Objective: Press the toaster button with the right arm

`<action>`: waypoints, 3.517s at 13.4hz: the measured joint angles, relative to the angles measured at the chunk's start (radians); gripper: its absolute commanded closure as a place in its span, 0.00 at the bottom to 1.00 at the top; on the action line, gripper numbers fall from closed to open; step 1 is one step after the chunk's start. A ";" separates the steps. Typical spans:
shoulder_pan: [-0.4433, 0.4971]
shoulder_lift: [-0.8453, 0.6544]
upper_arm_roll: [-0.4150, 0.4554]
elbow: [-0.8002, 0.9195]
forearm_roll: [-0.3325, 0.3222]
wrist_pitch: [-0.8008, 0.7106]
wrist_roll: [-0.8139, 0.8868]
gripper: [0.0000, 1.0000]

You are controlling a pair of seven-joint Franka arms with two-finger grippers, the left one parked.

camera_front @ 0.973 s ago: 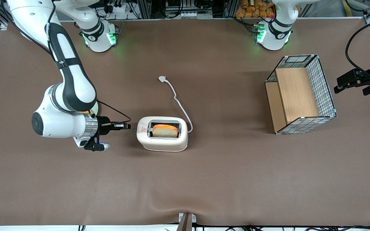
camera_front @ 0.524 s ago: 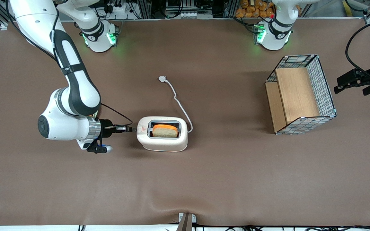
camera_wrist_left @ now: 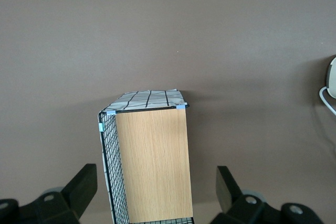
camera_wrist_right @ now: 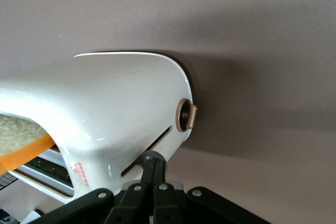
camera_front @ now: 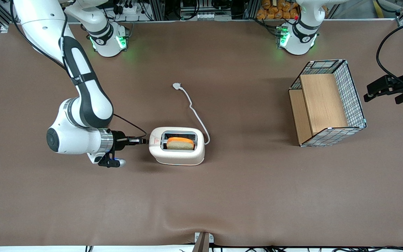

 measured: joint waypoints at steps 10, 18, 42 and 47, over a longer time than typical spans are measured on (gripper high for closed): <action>0.000 0.044 0.001 0.003 0.007 0.022 -0.037 1.00; 0.000 0.075 0.000 0.007 0.012 0.037 -0.038 1.00; -0.139 -0.032 -0.031 0.148 -0.117 -0.238 -0.053 0.00; -0.142 -0.123 -0.032 0.145 -0.333 -0.261 -0.053 0.00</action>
